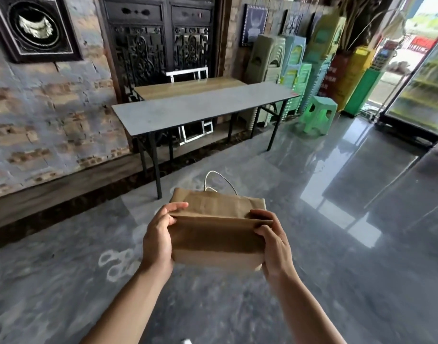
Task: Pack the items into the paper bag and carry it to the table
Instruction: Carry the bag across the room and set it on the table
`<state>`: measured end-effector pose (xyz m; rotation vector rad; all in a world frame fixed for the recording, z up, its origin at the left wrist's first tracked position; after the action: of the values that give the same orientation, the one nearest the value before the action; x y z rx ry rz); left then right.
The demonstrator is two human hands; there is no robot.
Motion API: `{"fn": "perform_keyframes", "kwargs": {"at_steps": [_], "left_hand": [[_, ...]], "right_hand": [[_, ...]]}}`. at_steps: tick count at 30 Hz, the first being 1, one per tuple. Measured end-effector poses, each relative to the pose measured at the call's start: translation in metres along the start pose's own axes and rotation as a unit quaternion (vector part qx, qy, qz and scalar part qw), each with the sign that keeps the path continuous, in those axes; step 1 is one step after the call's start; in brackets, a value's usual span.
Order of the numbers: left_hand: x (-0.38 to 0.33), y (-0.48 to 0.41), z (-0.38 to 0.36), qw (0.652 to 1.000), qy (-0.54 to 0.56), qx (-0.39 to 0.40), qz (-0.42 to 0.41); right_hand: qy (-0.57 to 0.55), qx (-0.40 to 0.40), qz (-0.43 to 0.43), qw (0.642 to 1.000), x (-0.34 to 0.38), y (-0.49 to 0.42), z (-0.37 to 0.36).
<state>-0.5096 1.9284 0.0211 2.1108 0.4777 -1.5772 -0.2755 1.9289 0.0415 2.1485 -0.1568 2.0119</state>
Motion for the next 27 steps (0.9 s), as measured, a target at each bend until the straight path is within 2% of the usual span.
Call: {"fn": "perform_keyframes", "kwargs": {"at_steps": [6, 14, 21, 27], "left_hand": [[-0.013, -0.133, -0.12, 1.0, -0.003, 0.017, 0.013], [0.011, -0.31, -0.289, 1.0, 0.011, 0.012, -0.008], [0.022, -0.455, -0.462, 0.998, 0.031, -0.051, 0.014], [0.009, -0.565, -0.558, 0.995, 0.025, -0.099, 0.012]], "right_hand": [[-0.014, -0.019, 0.016, 1.0, 0.025, -0.173, -0.02], [-0.017, 0.012, 0.02, 1.0, 0.029, -0.429, -0.031], [0.019, 0.064, 0.033, 0.997, 0.065, -0.674, -0.019], [0.043, 0.115, 0.024, 0.992, 0.097, -0.839, -0.046]]}}
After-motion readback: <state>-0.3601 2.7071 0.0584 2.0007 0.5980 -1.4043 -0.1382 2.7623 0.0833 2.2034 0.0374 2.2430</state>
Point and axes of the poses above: each hand's wrist, its own y-axis away from the middle knuckle, its own z-axis out of the back of the hand, x = y × z, the point moved 4 cm from there along -y, towards the middle knuckle, and after that the axes turned 8 degrees about -x, right-handed, at the moved point
